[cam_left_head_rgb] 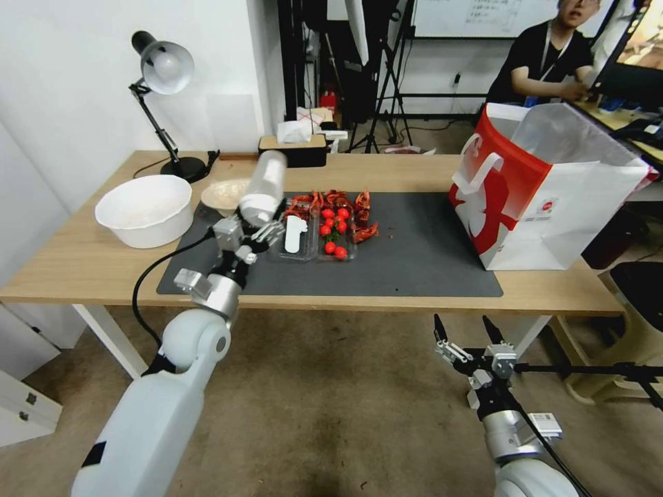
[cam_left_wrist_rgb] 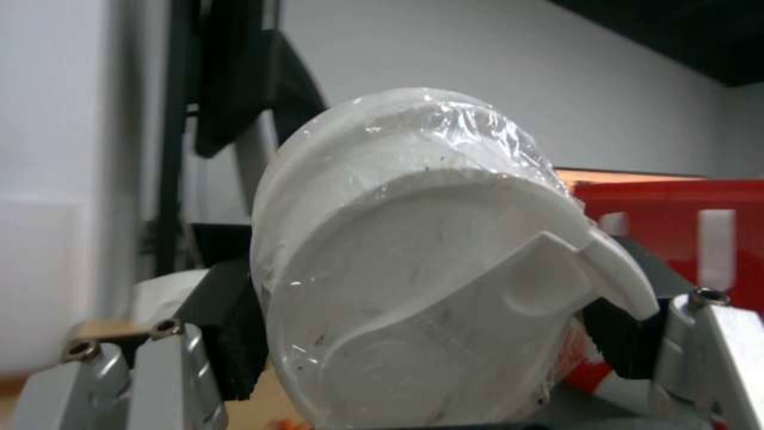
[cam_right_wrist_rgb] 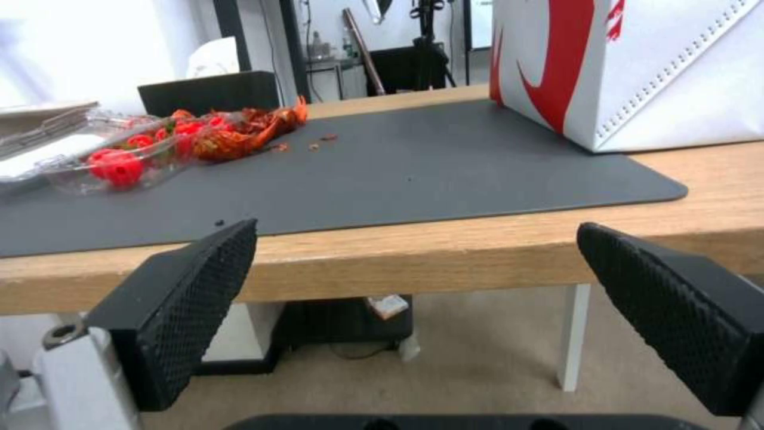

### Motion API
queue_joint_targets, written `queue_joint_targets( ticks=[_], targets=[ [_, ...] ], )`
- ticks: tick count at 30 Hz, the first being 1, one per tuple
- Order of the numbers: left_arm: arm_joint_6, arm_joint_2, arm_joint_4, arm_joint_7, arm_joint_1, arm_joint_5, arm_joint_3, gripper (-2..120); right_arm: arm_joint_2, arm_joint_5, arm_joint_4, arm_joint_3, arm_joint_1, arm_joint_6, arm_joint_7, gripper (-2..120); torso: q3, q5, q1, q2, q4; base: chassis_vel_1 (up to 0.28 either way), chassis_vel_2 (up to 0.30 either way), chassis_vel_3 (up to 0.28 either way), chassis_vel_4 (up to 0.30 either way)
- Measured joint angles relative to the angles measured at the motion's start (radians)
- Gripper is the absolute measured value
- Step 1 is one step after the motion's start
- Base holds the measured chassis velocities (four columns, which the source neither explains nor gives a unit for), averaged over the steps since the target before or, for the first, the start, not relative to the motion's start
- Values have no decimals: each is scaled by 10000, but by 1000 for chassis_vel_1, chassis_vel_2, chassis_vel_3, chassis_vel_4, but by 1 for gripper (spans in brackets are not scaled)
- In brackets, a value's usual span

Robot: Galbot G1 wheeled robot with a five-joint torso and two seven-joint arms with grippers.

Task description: Pick up the trash from the table and place it into the takeout bag.

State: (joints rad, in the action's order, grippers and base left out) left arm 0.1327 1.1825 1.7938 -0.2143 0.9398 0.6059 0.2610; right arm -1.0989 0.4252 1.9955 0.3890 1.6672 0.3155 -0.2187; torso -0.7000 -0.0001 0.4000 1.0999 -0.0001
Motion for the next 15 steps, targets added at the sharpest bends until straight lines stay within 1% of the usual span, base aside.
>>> queue_joint_targets(
  ticks=[2,4,5,6,8,9,10,11,12,13,14,15],
  targets=[
    [8,-17,-69,-80,-168,54,-111,74,-13,-7,8,1,11,3,2,100,0,1,0,-1,-1,0,0,0,0],
    [18,-79,-435,-332,-1024,314,-671,74,-61,-58,41,5,51,6,6,100,0,4,1,-1,0,0,0,0,0],
    [10,-98,-674,-400,-1525,438,-1060,74,-80,-97,63,13,79,7,8,100,1,0,1,-1,1,0,0,0,0],
    [10,-98,-674,-400,-1525,438,-1060,74,-80,-97,63,13,79,7,8,100,1,0,1,-1,1,0,0,0,0],
    [-17,-87,-1067,-416,-2259,527,-1658,74,-110,-132,90,37,111,12,17,100,0,3,0,-1,2,0,0,0,0],
    [-36,8,-1448,-433,-2913,601,-2237,74,-144,-162,118,51,137,15,26,100,-1,1,0,-1,2,0,0,0,0],
    [-36,8,-1448,-433,-2913,601,-2237,74,-144,-162,118,51,137,15,26,100,-1,1,0,-1,2,0,0,0,0],
    [-46,111,-1737,-449,-3467,688,-2719,74,-172,-203,145,69,162,17,32,100,0,0,1,-1,1,0,0,0,0],
    [-47,197,-1921,-450,-3829,747,-3012,74,-192,-227,174,75,177,17,33,100,0,2,1,-1,1,0,0,0,0],
    [-47,405,-2244,-472,-4480,834,-3537,74,-220,-265,224,78,200,17,35,100,0,5,0,-1,2,0,0,0,0],
    [-47,405,-2244,-472,-4480,834,-3537,74,-220,-265,224,78,200,17,35,100,0,5,0,-1,2,0,0,0,0],
    [-51,534,-2433,-475,-4836,874,-3789,74,-232,-284,250,80,217,17,39,100,-1,2,0,-1,-3,0,0,0,0]
  ],
)
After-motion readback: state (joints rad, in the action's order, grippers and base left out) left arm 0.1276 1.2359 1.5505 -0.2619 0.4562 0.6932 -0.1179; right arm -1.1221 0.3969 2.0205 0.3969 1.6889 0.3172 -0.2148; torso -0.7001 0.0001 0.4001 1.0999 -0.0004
